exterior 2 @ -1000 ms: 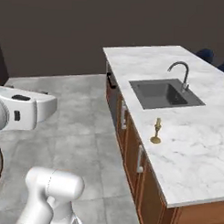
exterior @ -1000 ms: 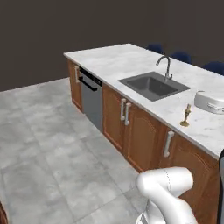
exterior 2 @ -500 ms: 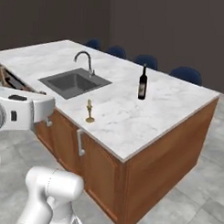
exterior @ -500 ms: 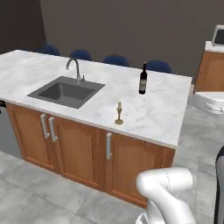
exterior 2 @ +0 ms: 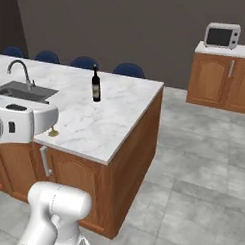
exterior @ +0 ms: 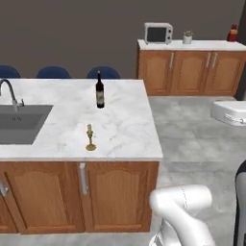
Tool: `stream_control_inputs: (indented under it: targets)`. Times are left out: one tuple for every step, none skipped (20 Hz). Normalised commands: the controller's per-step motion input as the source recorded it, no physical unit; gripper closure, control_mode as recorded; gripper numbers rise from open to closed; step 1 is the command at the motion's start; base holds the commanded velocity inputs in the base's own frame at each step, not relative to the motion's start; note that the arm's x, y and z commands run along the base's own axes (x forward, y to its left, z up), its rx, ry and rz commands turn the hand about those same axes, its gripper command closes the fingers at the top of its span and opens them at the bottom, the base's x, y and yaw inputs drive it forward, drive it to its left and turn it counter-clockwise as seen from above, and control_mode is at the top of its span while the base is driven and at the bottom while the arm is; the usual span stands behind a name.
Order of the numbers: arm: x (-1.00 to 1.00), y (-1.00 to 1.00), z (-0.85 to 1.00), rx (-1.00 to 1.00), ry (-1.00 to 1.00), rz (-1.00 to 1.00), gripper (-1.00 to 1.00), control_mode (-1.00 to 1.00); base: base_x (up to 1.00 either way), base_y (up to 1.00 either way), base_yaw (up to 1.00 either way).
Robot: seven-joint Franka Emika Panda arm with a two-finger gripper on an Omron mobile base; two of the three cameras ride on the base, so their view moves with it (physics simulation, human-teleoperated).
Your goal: Pick the candle and candle from the dining table and place them in the open cabinet. Close the cabinet after placing the objects.
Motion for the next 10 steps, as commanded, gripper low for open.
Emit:
stream_control_inputs:
  targets:
    - [0.00,0.00,0.00,0.00,0.00,0.00,-1.00,1.00,0.00,0.81,-0.38]
    - [0.00,0.00,0.00,0.00,0.00,0.00,-1.00,1.00,0.00,0.91,-0.26]
    - [0.00,0.00,0.00,0.00,0.00,0.00,-1.00,1.00,0.01,0.96,-0.14]
    - [0.00,0.00,0.00,0.00,0.00,0.00,-1.00,1.00,0.00,1.00,-0.03]
    - [0.00,0.00,0.00,0.00,0.00,0.00,-1.00,1.00,0.00,1.00,-0.01]
    - [0.00,0.00,0.00,0.00,0.00,0.00,-1.00,1.00,0.00,1.00,0.00]
    - [0.00,0.00,0.00,0.00,0.00,0.00,-1.00,1.00,0.00,0.96,0.00]
    - [0.00,0.00,0.00,0.00,0.00,0.00,-1.00,1.00,0.00,0.88,0.00]
    - [0.00,0.00,0.00,0.00,0.00,0.00,-1.00,1.00,0.00,0.74,0.00]
    - [0.00,0.00,0.00,0.00,0.00,0.00,-1.00,1.00,0.00,0.61,0.00]
